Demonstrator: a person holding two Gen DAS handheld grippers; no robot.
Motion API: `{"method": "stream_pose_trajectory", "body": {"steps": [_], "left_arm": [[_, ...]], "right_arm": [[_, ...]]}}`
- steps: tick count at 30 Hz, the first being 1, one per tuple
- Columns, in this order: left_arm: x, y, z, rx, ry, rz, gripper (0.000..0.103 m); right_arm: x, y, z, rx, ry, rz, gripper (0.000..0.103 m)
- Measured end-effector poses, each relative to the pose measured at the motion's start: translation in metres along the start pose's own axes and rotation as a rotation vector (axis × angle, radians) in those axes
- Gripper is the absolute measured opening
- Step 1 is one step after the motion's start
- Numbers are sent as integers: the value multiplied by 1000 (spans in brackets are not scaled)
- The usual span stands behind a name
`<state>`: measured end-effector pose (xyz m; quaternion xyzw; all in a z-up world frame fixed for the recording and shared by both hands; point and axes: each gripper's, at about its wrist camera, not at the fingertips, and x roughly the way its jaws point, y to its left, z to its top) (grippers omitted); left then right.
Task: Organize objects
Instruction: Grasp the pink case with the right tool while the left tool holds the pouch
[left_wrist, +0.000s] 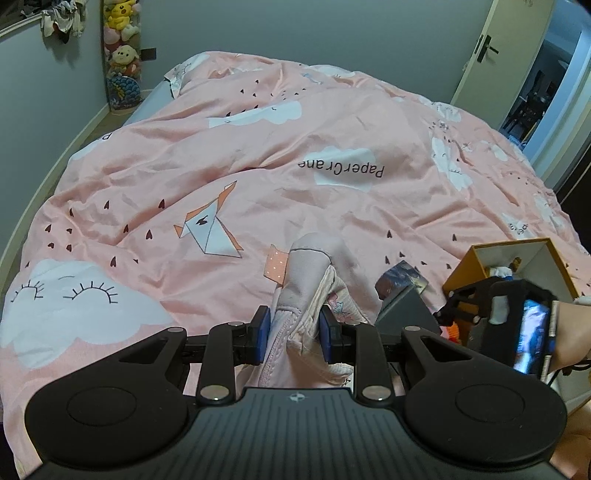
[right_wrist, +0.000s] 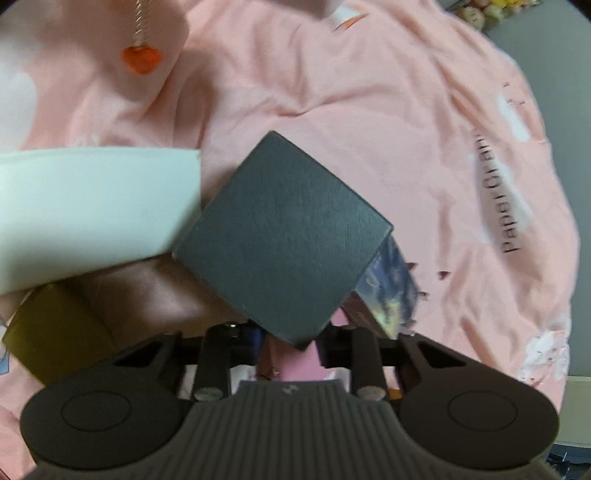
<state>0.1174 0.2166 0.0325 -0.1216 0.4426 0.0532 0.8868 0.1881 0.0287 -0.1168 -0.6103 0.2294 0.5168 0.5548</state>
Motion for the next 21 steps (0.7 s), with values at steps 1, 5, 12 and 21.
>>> {"method": "stream_pose_trajectory", "body": {"steps": [1, 5, 12, 21], "left_arm": [[-2, -1, -2, -5, -2, -7, 31], [-5, -3, -9, -37, -8, -27, 31], [16, -19, -31, -65, 40, -52, 31], [54, -11, -47, -63, 133, 68, 32]], "right_arm": [[-6, -2, -2, 15, -11, -1, 20], [-37, -17, -6, 148, -55, 111, 17], [-61, -23, -17, 465, -83, 354, 17], [-18, -21, -21, 529, 23, 345, 20]]}}
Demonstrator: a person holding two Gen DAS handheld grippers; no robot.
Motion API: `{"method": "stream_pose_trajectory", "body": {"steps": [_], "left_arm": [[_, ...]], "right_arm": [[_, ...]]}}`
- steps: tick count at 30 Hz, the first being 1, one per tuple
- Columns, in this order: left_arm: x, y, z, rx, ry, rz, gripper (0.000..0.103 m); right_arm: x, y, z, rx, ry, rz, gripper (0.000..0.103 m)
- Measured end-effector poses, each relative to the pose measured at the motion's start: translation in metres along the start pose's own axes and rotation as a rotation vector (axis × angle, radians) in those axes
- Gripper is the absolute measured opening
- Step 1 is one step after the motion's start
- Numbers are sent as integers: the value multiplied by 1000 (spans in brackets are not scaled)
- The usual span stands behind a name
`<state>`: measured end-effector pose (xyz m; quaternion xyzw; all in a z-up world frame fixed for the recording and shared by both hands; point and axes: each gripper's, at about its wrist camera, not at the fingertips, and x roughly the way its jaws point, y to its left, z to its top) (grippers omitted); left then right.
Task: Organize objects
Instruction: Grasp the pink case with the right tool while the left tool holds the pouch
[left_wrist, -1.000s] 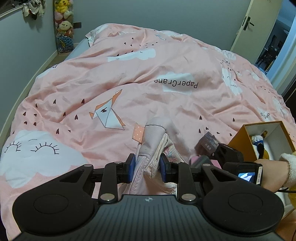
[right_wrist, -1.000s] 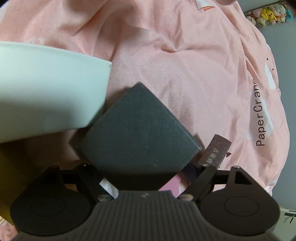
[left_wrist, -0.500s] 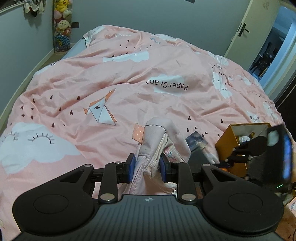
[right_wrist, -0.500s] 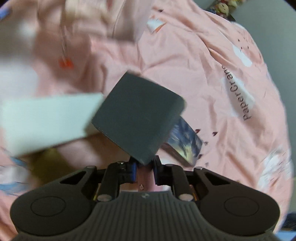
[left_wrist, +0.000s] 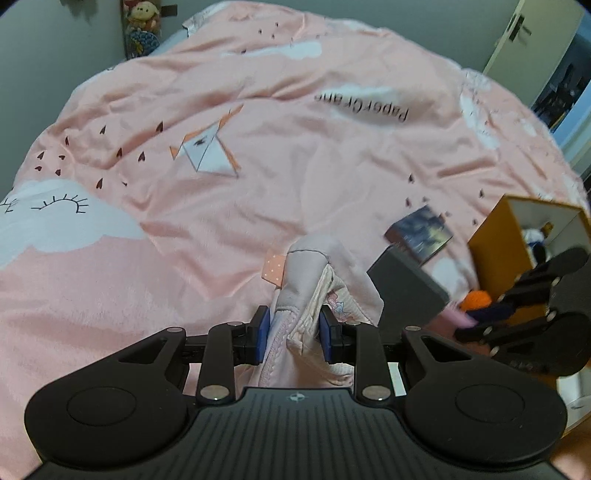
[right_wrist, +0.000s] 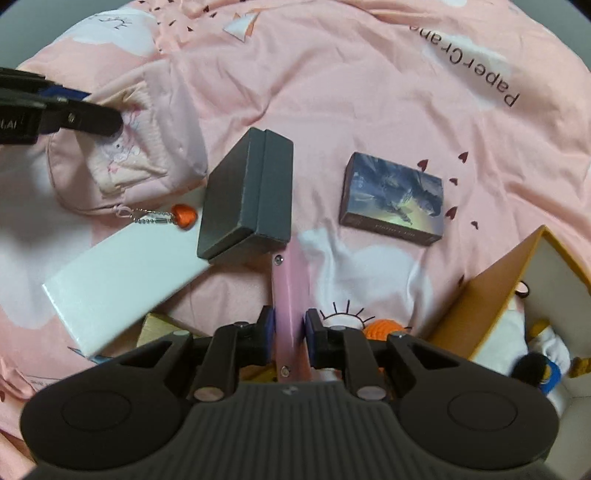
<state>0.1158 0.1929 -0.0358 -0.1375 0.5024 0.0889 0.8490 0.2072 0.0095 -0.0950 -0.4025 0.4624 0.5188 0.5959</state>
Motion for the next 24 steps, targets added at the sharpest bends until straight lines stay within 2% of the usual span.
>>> {"method": "stream_pose_trajectory", "body": {"steps": [6, 8, 9, 11, 12, 14, 15, 17, 18, 20, 24], "left_arm": [[24, 10, 12, 33, 104, 34, 40], [34, 13, 17, 66, 153, 53, 55], [38, 14, 18, 86, 173, 52, 58], [47, 18, 21, 102, 214, 16, 70], [51, 22, 23, 93, 242, -12, 71], [57, 28, 25, 72, 270, -55, 70], [58, 31, 25, 61, 279, -65, 68], [58, 32, 24, 37, 288, -110, 50], [55, 32, 22, 22, 278, -115, 48], [44, 31, 19, 3, 229, -116, 37], [3, 26, 11, -29, 79, -108, 31]], "right_arm": [[4, -7, 8, -2, 0, -27, 21], [5, -7, 9, -11, 7, -21, 24], [4, -6, 10, -15, 9, -19, 28], [8, -5, 10, -27, 16, -19, 30], [10, -4, 10, -31, 21, -23, 30], [14, -5, 9, -34, 31, -37, 28], [15, -5, 8, -37, 29, -44, 24], [13, -6, 6, -33, 17, -44, 23], [11, -6, 5, -24, 10, -46, 23], [4, -7, 0, -8, -12, -48, 22], [-23, -11, -12, 85, -93, -43, 19]]}}
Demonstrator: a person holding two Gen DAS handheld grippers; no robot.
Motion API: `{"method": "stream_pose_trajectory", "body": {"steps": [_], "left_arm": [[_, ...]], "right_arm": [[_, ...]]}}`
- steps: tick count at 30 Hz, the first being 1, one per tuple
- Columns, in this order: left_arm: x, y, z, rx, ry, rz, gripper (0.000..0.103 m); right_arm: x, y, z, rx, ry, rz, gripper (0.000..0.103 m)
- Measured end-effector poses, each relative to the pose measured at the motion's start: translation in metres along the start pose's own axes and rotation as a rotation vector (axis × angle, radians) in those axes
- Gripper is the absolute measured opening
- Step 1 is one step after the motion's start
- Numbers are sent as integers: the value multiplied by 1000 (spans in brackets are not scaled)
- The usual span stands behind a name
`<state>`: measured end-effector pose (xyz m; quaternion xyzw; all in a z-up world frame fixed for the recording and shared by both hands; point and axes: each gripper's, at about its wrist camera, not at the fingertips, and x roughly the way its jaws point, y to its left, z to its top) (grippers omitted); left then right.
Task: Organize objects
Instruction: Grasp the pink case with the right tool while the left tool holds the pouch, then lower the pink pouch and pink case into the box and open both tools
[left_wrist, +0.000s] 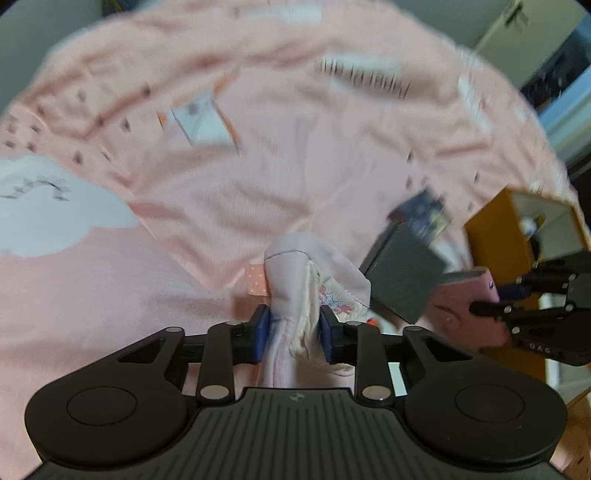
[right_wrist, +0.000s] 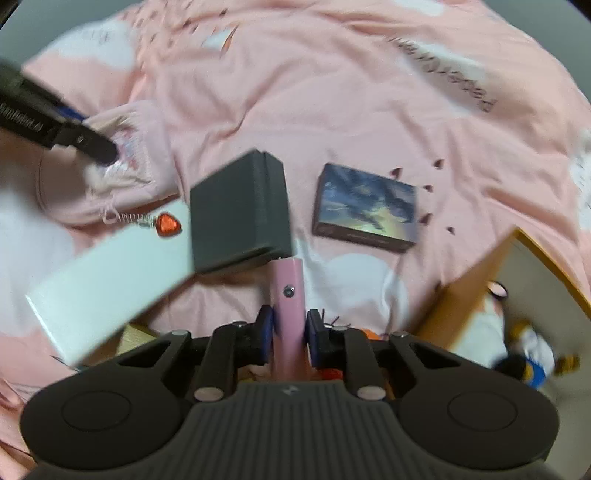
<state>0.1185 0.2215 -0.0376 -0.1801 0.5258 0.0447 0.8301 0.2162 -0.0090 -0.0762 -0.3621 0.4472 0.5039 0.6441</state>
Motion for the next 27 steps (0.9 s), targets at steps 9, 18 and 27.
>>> {"method": "stream_pose_trajectory", "body": {"steps": [9, 18, 27], "left_arm": [[-85, -61, -4, 19, -259, -126, 28], [-82, -183, 14, 188, -291, -370, 26], [24, -289, 31, 228, -81, -423, 25]], "right_arm": [[-101, -21, -35, 254, -310, 44, 18], [-190, -66, -92, 362, -427, -124, 18], [-188, -131, -148, 554, -334, -239, 18]]}}
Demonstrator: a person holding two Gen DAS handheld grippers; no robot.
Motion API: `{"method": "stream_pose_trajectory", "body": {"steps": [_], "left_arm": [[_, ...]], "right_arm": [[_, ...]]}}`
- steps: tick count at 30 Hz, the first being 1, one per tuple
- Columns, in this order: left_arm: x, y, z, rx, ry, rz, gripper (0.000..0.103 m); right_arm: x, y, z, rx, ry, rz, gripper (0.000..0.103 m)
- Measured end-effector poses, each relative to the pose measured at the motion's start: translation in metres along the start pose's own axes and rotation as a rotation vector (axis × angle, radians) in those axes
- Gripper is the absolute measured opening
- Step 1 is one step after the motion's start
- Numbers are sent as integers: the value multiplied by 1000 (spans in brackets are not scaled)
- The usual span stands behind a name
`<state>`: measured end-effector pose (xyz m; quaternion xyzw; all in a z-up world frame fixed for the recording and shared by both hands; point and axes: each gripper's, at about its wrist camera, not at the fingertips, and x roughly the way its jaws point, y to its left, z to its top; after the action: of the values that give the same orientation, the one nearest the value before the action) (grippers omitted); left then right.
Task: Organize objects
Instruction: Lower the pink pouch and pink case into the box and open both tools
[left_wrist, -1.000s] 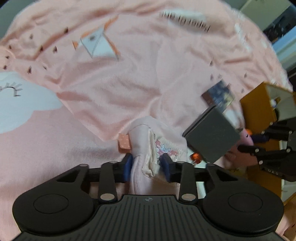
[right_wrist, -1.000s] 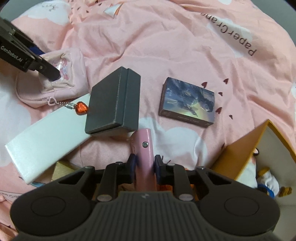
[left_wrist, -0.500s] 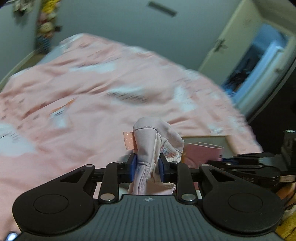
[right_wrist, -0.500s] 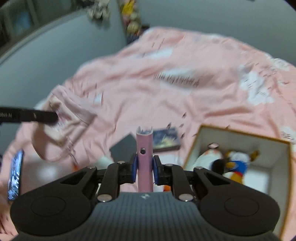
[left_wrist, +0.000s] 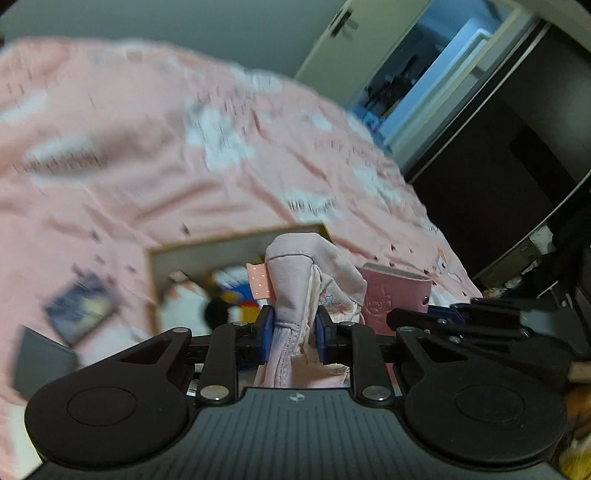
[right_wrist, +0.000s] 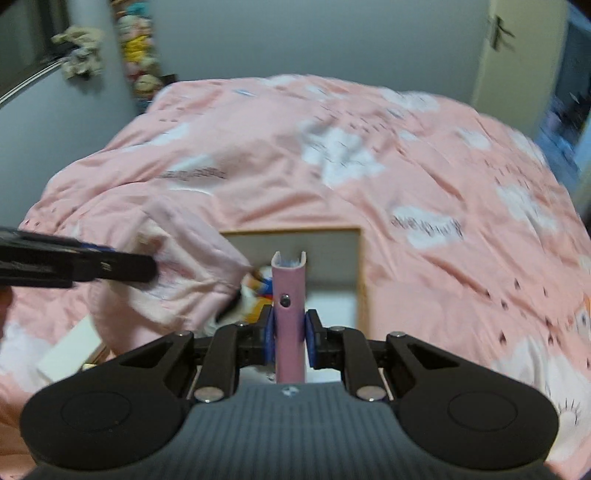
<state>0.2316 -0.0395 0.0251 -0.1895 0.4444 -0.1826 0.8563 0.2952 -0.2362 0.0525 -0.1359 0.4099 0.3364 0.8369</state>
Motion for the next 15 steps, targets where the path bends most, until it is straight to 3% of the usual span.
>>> {"method": "stream_pose_trajectory", "body": {"steps": [5, 9, 15], "left_arm": [[60, 1, 7, -46, 46, 108, 25], [81, 11, 11, -128, 40, 117, 25], [96, 18, 4, -220, 34, 101, 26]], "right_arm": [[24, -21, 10, 59, 52, -6, 18], [55, -27, 20, 114, 155, 30, 18], [86, -31, 36, 145, 236, -35, 18]]}}
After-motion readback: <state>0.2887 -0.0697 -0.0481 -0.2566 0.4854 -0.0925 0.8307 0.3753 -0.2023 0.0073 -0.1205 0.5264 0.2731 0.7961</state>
